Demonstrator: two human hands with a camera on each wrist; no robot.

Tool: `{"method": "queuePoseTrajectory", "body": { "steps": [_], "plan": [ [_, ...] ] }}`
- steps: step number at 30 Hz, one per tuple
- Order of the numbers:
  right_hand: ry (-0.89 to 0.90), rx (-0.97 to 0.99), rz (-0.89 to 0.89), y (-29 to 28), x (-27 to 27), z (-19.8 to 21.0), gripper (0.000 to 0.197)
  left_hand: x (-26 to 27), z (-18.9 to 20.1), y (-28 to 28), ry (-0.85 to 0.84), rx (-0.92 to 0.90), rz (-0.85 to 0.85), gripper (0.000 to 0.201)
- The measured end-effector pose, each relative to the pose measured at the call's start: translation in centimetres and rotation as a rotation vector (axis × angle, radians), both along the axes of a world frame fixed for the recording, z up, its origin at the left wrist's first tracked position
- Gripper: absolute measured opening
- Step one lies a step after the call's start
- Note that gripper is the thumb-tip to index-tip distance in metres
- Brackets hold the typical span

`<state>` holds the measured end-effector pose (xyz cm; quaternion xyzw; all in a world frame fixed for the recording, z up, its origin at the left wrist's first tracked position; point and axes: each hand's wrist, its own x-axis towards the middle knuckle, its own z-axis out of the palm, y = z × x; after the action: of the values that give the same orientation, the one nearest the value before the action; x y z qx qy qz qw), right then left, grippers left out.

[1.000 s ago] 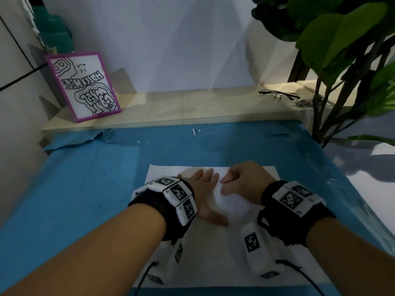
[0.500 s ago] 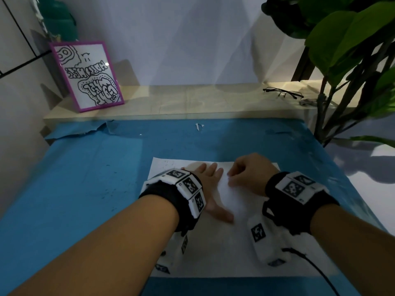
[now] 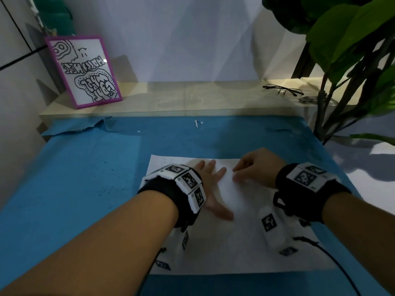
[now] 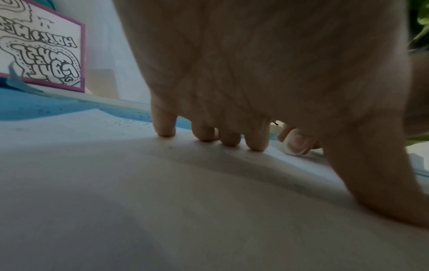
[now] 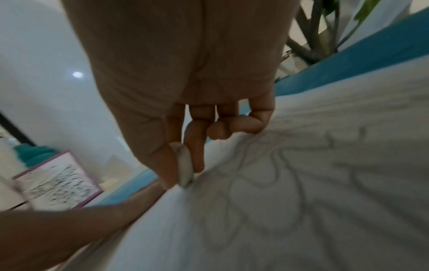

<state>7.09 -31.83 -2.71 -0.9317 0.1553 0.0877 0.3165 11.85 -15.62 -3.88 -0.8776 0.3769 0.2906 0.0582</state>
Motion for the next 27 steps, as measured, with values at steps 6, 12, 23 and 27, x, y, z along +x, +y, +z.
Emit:
{"method": "queuePoseTrajectory", "body": {
  "steps": [6, 12, 23, 27],
  "plan": [
    [0.06, 0.078, -0.039, -0.4, 0.0, 0.3, 0.008, 0.0, 0.1, -0.1, -0.004, 0.0, -0.008, 0.118],
    [0.132, 0.108, -0.038, -0.7, -0.3, 0.3, 0.008, -0.1, 0.4, -0.1, 0.002, 0.007, -0.005, 0.117],
    [0.164, 0.104, -0.012, -0.5, -0.3, 0.5, 0.01, -0.2, 0.6, -0.1, -0.005, 0.015, -0.005, 0.116],
    [0.014, 0.088, -0.09, -0.6, -0.3, 0.1, 0.006, -0.3, 0.5, -0.2, -0.018, 0.008, -0.016, 0.116]
  ]
}}
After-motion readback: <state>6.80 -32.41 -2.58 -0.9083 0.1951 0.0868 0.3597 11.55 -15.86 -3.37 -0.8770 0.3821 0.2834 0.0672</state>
